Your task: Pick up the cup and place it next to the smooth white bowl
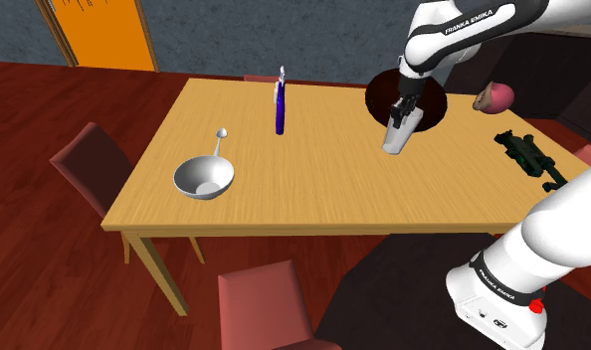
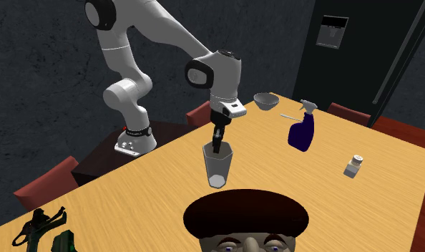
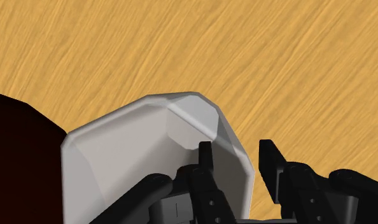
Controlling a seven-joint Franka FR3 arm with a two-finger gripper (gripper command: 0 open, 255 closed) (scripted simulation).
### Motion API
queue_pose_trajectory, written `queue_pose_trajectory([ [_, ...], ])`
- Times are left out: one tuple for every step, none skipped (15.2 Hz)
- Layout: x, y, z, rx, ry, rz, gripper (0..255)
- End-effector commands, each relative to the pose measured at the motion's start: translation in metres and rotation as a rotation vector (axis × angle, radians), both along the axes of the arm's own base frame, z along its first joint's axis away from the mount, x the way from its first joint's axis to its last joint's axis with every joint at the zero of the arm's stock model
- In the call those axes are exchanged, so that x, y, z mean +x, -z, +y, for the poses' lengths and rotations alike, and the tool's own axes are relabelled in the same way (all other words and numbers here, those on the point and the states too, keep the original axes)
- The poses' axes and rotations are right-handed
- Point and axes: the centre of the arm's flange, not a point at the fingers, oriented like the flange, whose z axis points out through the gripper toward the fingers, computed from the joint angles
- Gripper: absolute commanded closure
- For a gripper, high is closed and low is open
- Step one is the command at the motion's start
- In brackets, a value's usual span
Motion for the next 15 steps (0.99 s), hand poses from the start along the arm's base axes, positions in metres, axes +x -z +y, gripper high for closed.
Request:
queue_pose_trajectory([
  [0.0,0.0,0.0,0.0,0.0,0.0,255],
  [0.0,0.0,0.0,0.0,0.0,0.0,255],
  [0.0,0.0,0.0,0.0,0.0,0.0,255],
  [0.0,0.0,0.0,0.0,0.0,0.0,255],
  [0.0,0.0,0.0,0.0,0.0,0.0,255],
  [0.0,0.0,0.0,0.0,0.0,0.0,255],
  [0.0,0.0,0.0,0.0,0.0,0.0,255],
  [0.0,0.0,0.0,0.0,0.0,0.0,255],
  [0.0,-0.005,0.0,0.0,0.0,0.0,255],
  [0.0,-0.011,0.0,0.0,0.0,0.0,255],
  [0.0,-0.016,0.0,0.0,0.0,0.0,255],
  [0.0,-0.021,0.0,0.0,0.0,0.0,255],
  [0.0,-0.026,0.0,0.0,0.0,0.0,255],
  [0.0,-0.032,0.0,0.0,0.0,0.0,255],
  [0.0,-0.037,0.0,0.0,0.0,0.0,255],
])
